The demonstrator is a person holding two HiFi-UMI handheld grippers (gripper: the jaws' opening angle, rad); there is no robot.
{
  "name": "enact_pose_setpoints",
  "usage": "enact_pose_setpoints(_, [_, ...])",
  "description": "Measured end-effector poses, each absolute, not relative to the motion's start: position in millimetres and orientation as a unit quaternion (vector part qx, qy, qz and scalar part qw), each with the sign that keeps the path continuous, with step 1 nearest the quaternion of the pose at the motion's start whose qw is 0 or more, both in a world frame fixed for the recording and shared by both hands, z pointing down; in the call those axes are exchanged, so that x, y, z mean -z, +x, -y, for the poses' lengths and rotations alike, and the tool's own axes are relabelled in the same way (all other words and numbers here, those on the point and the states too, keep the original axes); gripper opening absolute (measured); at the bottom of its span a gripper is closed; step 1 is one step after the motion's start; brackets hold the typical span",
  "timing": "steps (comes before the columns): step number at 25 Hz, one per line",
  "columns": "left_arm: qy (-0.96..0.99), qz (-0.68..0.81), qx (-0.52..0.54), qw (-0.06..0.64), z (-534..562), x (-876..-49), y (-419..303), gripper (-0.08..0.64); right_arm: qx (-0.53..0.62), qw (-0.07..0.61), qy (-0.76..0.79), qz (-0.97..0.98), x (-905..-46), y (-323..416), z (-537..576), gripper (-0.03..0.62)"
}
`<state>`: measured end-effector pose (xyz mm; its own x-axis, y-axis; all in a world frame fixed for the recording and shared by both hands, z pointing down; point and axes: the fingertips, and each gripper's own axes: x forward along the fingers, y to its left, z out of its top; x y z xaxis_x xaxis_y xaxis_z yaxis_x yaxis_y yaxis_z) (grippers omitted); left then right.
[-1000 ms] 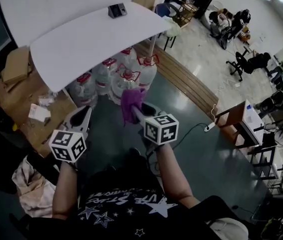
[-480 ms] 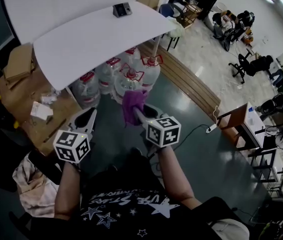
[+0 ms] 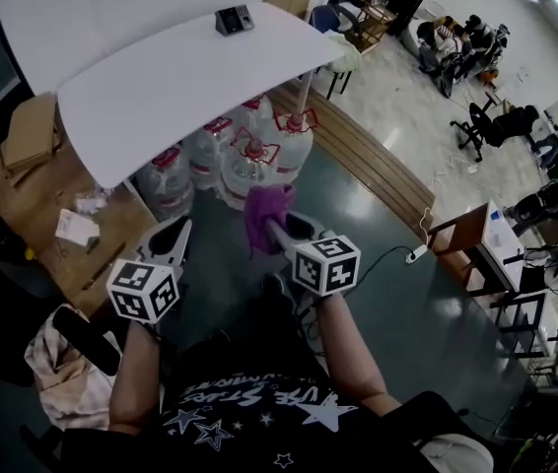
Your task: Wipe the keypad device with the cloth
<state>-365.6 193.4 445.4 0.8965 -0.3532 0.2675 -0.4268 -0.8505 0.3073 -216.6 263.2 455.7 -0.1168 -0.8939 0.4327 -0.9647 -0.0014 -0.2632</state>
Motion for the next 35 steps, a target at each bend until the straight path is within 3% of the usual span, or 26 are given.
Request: enact_pose_setpoints(35, [0.929, 0.313, -0.098, 0.172, -87, -426, -119, 0.018, -0.254, 0.075, 0.577, 0.773, -453, 45, -121, 0.098])
